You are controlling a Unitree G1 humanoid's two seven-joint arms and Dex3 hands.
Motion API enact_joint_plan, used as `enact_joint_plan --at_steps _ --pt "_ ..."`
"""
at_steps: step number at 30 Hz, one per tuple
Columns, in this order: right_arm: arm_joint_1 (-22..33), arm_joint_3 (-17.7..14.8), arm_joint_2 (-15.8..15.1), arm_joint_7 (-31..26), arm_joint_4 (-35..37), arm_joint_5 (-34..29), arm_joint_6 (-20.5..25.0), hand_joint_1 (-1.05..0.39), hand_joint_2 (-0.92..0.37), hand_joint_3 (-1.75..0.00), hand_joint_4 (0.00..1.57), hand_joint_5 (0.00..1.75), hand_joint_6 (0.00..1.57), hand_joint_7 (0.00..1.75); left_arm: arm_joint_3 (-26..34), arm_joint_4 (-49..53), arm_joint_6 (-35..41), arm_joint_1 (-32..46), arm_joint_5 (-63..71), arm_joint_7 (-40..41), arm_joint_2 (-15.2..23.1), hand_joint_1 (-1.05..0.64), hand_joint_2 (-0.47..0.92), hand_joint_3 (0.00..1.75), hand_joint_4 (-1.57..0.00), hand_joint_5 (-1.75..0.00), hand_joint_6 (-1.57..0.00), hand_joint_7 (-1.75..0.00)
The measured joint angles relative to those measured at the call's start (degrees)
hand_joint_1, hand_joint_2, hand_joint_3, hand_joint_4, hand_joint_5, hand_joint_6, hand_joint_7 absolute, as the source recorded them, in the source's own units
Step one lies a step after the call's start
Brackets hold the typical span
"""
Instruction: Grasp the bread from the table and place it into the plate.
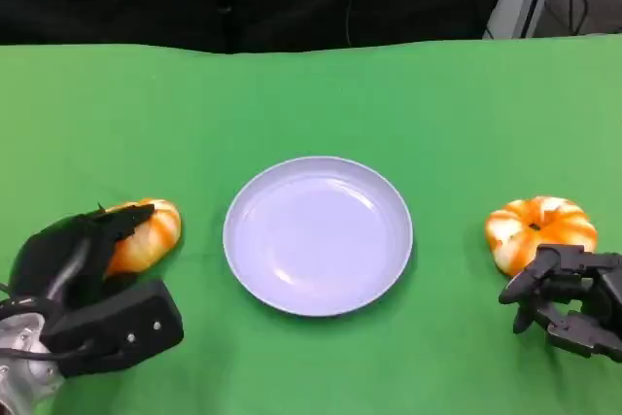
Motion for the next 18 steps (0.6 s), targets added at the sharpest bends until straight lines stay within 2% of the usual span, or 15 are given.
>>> enact_joint_plan --at_steps 1,2,4,6,14,18 --pt "0.0 0.0 0.0 0.01 0.0 0.01 0.0 0.07 -0.88 -0.53 0.87 1.38 0.94 0.94 0.3 0.01 -0.11 0.0 -0.37 0.04 -0.05 -0.08 0.92 0.33 -0.34 -1.38 -0.7 -0.69" --pt "0.0 0.0 0.0 -0.01 0.0 0.01 0.0 0.07 -0.88 -0.53 0.87 1.38 0.94 0.94 0.6 0.02 -0.22 0.0 -0.73 0.1 -0.18 -0.08 0.92 0.32 -0.32 -1.45 -0.63 -0.86" --pt "0.0 0.0 0.0 -0.14 0.0 -0.01 0.0 0.07 -0.88 -0.53 0.87 1.38 0.94 0.94 0.95 0.08 -0.32 0.01 -0.88 0.7 -0.49 -0.08 0.92 0.32 -0.3 -1.5 -0.53 -1.07" --pt "0.0 0.0 0.0 -0.11 0.0 0.0 0.0 0.07 -0.88 -0.53 0.87 1.38 0.94 0.94 1.21 0.14 -0.32 0.01 -0.88 0.88 -0.74 -0.08 0.92 0.32 -0.3 -1.51 -0.5 -1.13" --pt "0.0 0.0 0.0 -0.26 0.0 0.0 0.01 0.07 -0.88 -0.53 0.87 1.37 0.95 0.93 1.38 0.53 -0.22 0.07 -0.73 3.02 -1.21 -0.09 0.92 0.37 -0.21 -1.71 -0.37 -1.39" --pt "0.0 0.01 0.0 -0.38 0.0 -0.01 0.01 0.06 -0.88 -0.53 0.87 1.37 0.95 0.93 1.36 0.7 0.16 0.16 -0.69 4.45 -1.75 -0.09 0.92 0.38 -0.18 -1.74 -0.34 -1.44"
